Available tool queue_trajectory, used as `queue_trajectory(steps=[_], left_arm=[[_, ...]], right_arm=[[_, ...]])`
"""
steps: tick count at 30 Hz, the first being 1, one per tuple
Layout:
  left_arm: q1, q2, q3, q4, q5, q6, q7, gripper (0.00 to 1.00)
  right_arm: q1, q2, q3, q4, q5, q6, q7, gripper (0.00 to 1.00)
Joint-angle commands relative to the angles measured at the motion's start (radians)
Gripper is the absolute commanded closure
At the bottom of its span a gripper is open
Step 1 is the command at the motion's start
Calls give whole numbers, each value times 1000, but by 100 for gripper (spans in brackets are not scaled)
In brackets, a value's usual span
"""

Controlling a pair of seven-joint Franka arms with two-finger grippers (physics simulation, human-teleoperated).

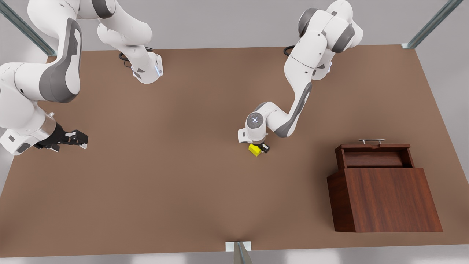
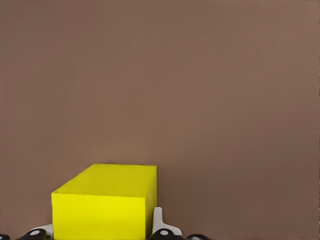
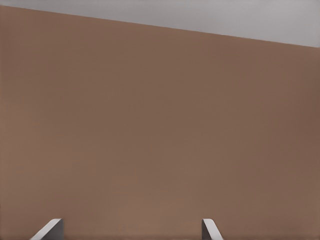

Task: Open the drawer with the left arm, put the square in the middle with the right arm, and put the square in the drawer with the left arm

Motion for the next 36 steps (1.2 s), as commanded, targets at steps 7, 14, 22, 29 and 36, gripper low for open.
queue_trajectory(steps=[7, 14, 22, 29, 36], left_arm=[[0, -15, 0, 6, 0, -14, -19, 35], [12, -238, 57, 49, -113, -221, -1, 35], [12, -390, 380, 71, -195, -474, 536, 35], [18, -376, 692, 52, -258, -491, 1062, 35], [141, -327, 696, 54, -288, -359, 1451, 35]], right_arm=[[-1, 0, 0, 0, 0, 0, 0, 0], [-1, 0, 0, 0, 0, 0, 0, 0], [-1, 0, 0, 0, -2, 0, 2, 0], [-2, 1, 0, 2, 0, 2, 2, 0], [1, 3, 0, 2, 0, 2, 2, 0]])
